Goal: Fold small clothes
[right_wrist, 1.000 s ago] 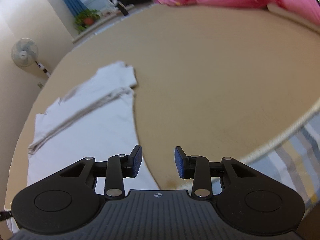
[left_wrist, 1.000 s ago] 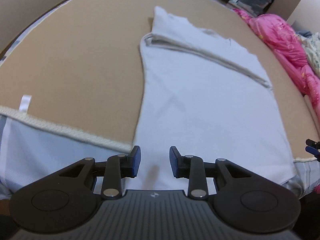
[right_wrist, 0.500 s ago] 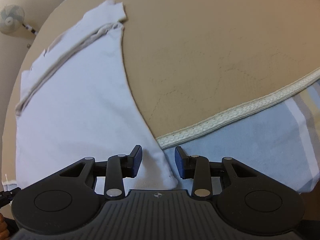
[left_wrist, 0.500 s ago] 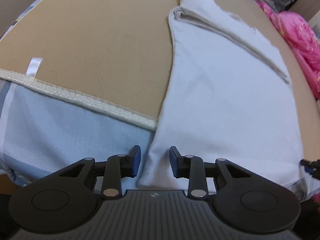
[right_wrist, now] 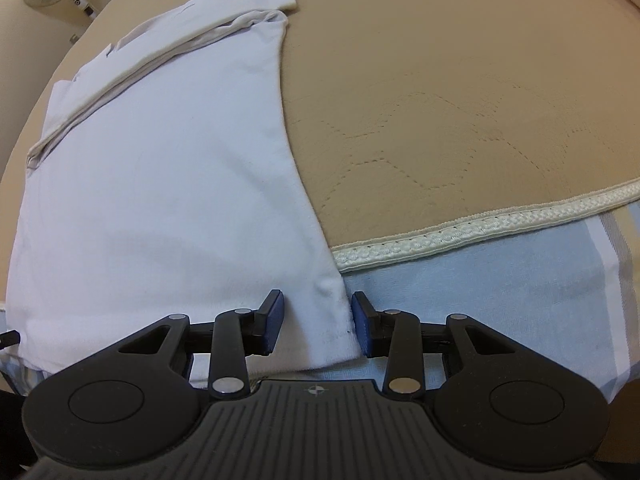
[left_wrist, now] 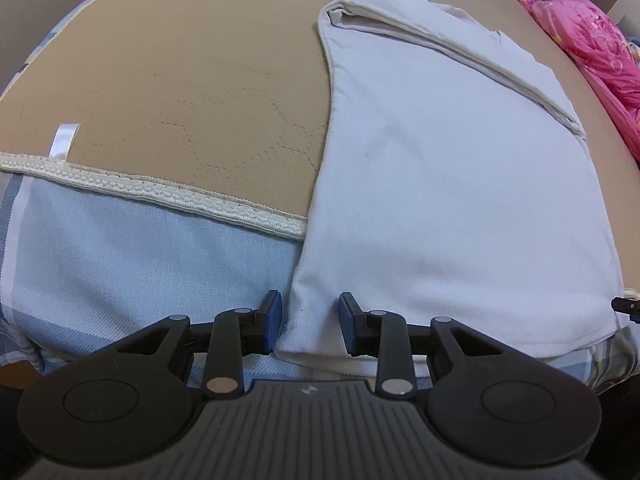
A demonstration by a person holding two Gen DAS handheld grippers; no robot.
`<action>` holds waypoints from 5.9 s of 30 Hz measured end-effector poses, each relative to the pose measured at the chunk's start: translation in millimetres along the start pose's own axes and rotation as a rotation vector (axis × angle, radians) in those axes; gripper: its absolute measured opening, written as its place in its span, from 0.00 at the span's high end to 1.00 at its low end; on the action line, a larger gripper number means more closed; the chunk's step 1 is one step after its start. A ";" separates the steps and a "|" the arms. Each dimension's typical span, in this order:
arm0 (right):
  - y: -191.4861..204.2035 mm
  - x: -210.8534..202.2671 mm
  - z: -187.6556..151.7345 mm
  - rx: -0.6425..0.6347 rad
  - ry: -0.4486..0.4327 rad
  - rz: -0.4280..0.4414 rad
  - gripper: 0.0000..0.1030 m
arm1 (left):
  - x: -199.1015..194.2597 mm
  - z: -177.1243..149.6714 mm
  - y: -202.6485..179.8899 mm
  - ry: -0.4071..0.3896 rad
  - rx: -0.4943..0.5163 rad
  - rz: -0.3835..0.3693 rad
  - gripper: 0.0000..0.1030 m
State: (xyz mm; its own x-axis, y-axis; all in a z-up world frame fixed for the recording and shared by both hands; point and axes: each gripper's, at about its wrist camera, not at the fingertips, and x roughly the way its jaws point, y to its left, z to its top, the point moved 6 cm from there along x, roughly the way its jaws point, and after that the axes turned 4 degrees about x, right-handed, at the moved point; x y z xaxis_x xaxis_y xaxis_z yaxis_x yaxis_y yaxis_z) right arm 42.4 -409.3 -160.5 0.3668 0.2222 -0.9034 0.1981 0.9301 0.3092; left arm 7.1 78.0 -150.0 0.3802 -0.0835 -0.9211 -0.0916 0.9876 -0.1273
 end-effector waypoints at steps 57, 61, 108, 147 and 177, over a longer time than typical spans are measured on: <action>4.2 -153.5 30.4 0.089 -0.442 0.449 0.96 | -131.6 41.2 -24.8 -0.346 0.141 -0.213 0.95; -8.8 -210.1 9.9 0.102 -0.542 0.550 0.96 | -198.8 26.5 -16.8 -0.441 0.164 -0.298 0.96; 0.4 -12.1 99.4 -0.259 -0.189 0.117 0.73 | -6.1 131.4 22.8 -0.165 0.176 -0.162 0.57; 33.0 -5.1 174.8 -0.029 -0.459 0.198 0.95 | 11.0 196.0 -10.0 -0.326 0.086 -0.142 0.95; 11.5 -15.9 77.6 -0.041 -0.173 0.178 0.73 | -5.0 74.2 9.1 -0.044 0.214 -0.330 0.64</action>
State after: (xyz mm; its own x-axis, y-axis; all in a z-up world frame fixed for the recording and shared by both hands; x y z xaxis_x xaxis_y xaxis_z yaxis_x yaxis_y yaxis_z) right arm 109.4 -424.8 -119.5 0.5437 0.3330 -0.7704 0.0807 0.8929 0.4429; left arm 72.6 97.3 -119.3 0.3965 -0.3996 -0.8265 0.2345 0.9145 -0.3297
